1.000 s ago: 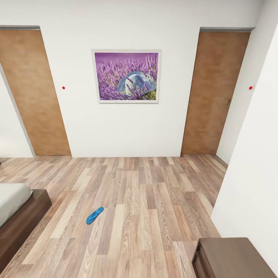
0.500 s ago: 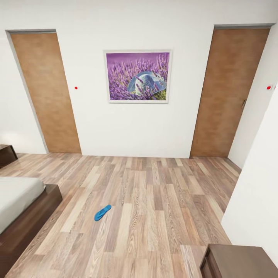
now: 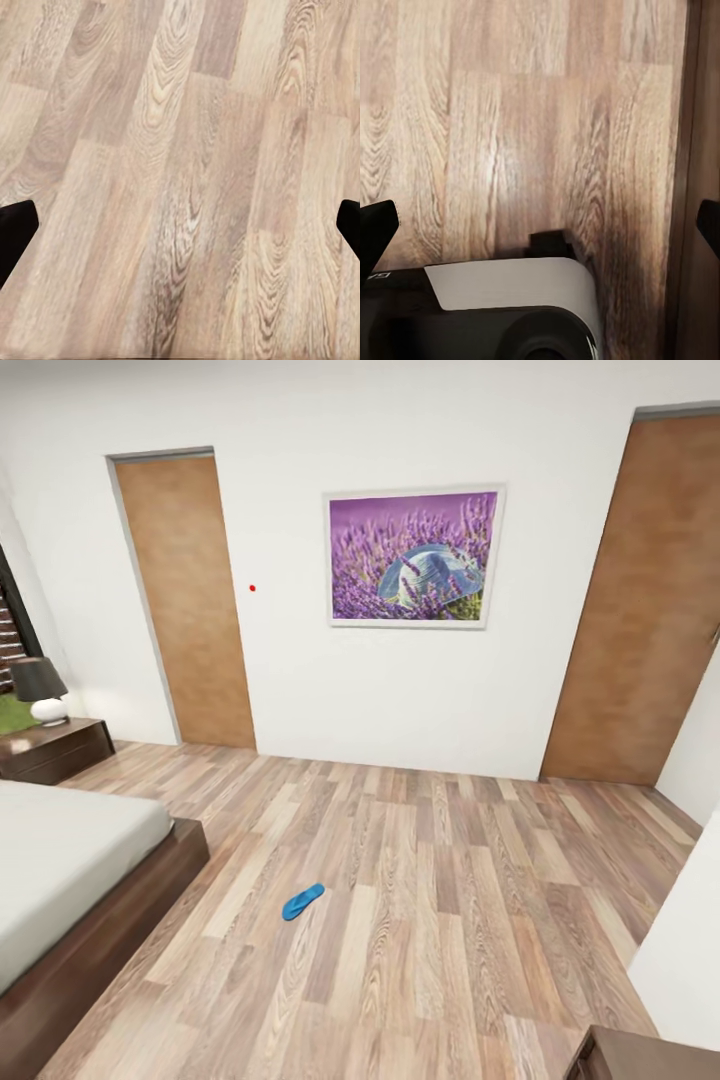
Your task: In the bedroom, move the book from the bed onto either nightstand, and place the two sandals side by side next to the bed.
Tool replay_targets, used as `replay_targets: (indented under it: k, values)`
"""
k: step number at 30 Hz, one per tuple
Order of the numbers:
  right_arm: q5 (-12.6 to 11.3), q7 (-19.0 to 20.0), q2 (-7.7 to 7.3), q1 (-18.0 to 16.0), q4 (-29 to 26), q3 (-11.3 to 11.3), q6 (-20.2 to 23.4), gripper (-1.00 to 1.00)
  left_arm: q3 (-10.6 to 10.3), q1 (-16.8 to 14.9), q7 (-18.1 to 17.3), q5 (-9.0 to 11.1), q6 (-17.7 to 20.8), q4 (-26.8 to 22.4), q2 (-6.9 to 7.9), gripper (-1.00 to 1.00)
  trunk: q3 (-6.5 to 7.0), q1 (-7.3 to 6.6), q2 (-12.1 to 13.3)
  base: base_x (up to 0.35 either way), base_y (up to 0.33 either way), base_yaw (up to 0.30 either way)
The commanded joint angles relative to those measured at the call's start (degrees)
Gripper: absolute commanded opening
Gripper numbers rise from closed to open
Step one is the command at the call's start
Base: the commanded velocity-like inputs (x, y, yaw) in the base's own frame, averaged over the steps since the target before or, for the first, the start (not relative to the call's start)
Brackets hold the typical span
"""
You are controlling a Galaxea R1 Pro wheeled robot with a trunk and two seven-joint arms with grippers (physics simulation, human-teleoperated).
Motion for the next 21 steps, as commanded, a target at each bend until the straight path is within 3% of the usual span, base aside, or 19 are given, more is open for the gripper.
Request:
replay_targets:
  k: [1,21]
  values:
    - [-0.03,-0.01,0.04,-0.01,0.0,-0.13,-0.17,1.0,0.12,-0.03,-0.01,0.16,-0.15,0.03,-0.04,1.0,-0.05,0.0,-0.03,0.0,0.0,0.292]
    - [-0.1,-0.01,0.1,-0.01,0.0,-0.13,-0.17,1.0,0.19,-0.03,-0.01,0.16,-0.15,0.03,-0.01,1.0,-0.05,0.0,-0.03,0.0,0.0,0.292]
